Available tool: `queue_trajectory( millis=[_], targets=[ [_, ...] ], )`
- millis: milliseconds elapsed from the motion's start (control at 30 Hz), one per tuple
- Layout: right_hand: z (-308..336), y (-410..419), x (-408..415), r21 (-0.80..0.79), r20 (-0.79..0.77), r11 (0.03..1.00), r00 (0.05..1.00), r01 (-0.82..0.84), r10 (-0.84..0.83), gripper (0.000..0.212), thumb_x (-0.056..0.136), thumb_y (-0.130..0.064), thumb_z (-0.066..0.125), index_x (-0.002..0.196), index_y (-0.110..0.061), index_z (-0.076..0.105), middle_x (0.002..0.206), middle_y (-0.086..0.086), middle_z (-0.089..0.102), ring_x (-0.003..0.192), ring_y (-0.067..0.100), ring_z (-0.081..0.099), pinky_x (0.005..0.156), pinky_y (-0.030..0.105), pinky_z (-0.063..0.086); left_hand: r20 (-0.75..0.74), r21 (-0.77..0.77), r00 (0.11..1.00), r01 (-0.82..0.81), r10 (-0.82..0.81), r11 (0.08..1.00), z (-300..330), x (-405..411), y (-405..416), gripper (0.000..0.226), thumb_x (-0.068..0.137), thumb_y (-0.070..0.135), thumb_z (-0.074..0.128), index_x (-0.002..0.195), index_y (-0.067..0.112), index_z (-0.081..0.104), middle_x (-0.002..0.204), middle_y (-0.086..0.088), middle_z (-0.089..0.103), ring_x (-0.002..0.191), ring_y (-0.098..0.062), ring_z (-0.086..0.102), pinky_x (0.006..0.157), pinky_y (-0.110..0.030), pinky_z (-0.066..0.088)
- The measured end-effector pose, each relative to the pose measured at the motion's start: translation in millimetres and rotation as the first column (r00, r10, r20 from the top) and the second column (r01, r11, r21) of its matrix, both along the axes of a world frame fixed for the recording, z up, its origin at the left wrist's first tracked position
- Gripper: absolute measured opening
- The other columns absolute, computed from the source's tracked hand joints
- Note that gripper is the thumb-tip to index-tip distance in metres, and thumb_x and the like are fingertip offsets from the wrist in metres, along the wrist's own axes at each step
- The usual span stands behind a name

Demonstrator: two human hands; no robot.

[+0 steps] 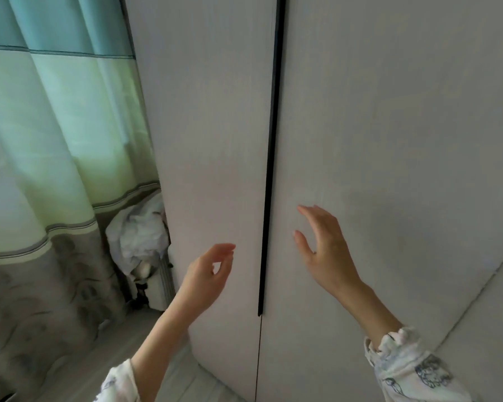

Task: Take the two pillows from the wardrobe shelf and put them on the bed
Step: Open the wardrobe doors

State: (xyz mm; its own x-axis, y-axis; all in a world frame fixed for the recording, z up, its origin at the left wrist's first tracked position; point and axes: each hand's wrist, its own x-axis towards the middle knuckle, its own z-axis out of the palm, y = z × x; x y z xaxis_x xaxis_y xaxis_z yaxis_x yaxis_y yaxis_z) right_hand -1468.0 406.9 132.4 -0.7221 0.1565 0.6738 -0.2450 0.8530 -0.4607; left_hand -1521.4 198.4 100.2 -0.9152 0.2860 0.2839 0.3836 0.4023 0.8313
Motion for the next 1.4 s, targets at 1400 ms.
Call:
queue_trajectory(
  millis=[1400],
  targets=[
    [57.5,-44.2,-108.4,0.6,0.137,0.473,0.5,0.645,-0.855,0.094,0.084,-0.008,0.061,0.148,-0.032,-0.003,0.156,0.009,-0.02,0.143,0.036,-0.013,0.114,0.05,0.017,0.004,0.413,0.705,0.645,-0.709,0.643,81.4,-108.4,-35.4,0.022,0.095,0.008,0.042,0.107,0.02,0.056,0.092,-0.006,0.064,0.093,-0.027,0.063,0.077,-0.032,0.057]
  ],
)
